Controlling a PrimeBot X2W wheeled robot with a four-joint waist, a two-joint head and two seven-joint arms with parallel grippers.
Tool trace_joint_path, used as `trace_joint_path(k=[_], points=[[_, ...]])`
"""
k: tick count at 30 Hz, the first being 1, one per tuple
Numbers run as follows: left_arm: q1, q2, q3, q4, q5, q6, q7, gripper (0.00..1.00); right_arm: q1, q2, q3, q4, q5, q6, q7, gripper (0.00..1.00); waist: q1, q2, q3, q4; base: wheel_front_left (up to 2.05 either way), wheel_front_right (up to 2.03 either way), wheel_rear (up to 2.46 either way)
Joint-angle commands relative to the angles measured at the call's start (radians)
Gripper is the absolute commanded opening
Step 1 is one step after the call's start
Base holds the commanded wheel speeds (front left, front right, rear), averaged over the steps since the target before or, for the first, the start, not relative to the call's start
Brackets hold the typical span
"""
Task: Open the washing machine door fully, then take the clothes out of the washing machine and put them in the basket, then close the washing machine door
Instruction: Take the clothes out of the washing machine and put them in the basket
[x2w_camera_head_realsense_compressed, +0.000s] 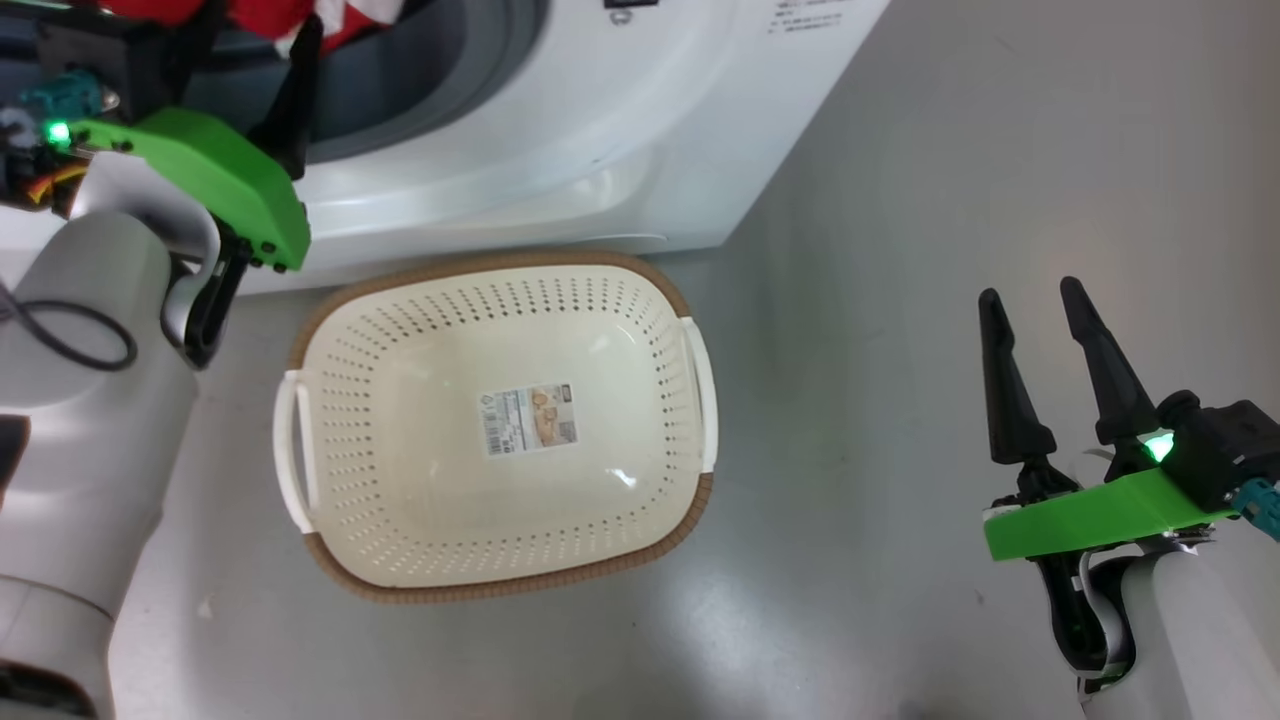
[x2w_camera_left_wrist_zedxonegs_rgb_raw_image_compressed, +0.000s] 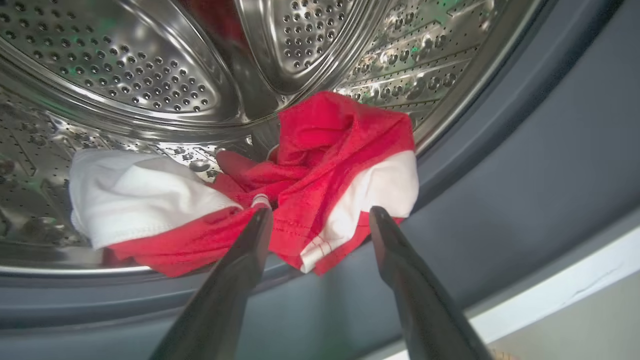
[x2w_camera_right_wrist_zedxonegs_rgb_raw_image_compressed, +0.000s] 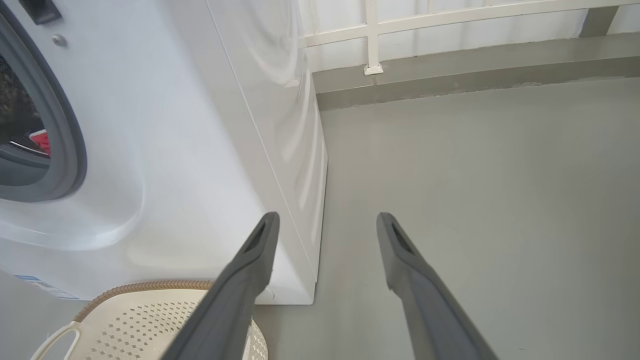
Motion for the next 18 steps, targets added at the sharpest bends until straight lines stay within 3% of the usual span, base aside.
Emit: trace_joint_path(k=[1, 18], points=[[-0.031, 0.055, 0.0, 0.001, -0.011, 0.002, 0.005, 1.0, -0.001, -0.007, 0.028, -0.023, 0.01, 0.006, -0.006, 1.0, 0.0, -0.0001, 0.022, -0.023, 0.0, 0.0, 0.0], [-0.116, 0.106, -0.143, 0.141, -0.076, 0.002, -0.015, 1.0, 0.007, -0.007, 0.052, -0.026, 0.037, 0.006, -0.006, 1.0, 0.0, -0.0001, 0.044, -0.071, 0.0, 0.0, 0.0]])
